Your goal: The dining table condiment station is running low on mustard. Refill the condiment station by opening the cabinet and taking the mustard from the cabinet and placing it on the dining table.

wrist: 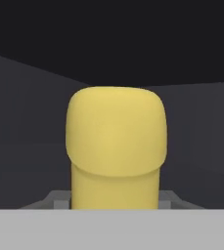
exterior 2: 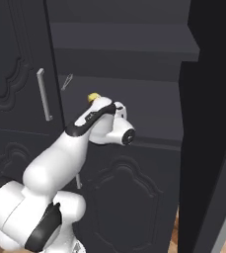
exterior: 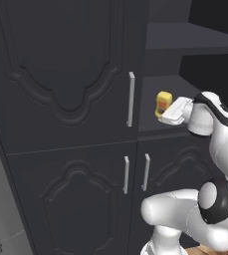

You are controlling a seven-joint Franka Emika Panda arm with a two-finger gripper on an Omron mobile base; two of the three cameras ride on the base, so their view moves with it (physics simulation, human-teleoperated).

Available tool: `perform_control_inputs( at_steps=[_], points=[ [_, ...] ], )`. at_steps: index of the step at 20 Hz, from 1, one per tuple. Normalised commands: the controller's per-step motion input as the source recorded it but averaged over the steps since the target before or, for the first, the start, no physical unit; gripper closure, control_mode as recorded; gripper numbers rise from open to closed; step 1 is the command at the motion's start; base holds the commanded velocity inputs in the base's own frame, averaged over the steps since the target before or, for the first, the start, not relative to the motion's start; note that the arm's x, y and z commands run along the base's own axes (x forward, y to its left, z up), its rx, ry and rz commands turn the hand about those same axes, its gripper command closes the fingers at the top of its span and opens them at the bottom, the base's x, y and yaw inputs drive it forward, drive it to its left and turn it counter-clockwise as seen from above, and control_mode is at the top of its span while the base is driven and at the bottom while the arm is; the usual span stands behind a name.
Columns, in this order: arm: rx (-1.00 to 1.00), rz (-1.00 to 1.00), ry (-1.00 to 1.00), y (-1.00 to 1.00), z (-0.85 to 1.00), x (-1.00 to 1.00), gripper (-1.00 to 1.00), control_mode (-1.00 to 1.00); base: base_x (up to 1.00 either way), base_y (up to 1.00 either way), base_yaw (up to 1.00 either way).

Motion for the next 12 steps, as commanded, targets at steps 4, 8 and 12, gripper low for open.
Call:
perform_control_inputs(
  at_steps=[4, 8, 12],
  points=[
    [0.0, -0.01, -0.04, -0.02, 0.62, -0.94, 1.0, -1.0, 0.0, 0.0, 0.0],
    [0.0, -0.03, 0.01, -0.02, 0.55, -0.83, 1.0, -1.0, 0.0, 0.0, 0.0],
    [0.0, -0.04, 0.01, -0.02, 0.56, -0.81, 1.0, -1.0, 0.0, 0.0, 0.0]
  ],
)
